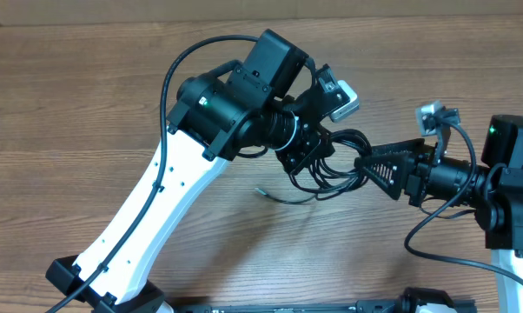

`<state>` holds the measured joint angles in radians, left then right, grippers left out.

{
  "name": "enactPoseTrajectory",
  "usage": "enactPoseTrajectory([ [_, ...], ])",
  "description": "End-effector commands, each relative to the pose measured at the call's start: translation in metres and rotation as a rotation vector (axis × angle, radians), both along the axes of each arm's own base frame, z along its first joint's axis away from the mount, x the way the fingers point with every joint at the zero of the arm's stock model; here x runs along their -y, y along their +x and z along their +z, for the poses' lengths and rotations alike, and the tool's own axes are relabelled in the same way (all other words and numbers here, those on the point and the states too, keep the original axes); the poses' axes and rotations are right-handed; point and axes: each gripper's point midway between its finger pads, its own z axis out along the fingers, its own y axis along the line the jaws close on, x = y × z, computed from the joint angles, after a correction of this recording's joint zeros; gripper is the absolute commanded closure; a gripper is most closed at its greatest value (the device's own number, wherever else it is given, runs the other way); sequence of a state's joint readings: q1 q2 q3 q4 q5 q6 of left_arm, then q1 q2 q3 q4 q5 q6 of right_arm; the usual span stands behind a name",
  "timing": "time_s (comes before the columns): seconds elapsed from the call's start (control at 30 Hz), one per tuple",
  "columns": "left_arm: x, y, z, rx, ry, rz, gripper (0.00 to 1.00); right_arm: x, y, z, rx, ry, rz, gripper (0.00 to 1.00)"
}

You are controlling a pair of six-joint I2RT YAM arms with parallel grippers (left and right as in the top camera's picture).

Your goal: Untangle cables

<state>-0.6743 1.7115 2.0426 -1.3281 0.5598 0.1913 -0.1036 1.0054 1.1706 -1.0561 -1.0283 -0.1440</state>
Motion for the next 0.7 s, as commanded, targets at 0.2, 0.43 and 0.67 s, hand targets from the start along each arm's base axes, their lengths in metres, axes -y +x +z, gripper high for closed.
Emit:
enactPoseTrajectory([
  [0.2,0.006,-0.01,0.008,-0.018,-0.051,-0.063,0.96,-0.003,-0.002,0.007,0.066,-0.014,0.032,0.89],
  [0.43,0.0,0.0,0.002,-0.037,-0.003,0.039,0.96,-0.003,-0.002,0.007,0.067,-0.012,0.03,0.96],
  [0.67,-0.023,0.03,-0.012,-0.124,0.098,0.401,0.96,-0.003,-0.002,0.007,0.05,-0.004,0.022,0.96],
])
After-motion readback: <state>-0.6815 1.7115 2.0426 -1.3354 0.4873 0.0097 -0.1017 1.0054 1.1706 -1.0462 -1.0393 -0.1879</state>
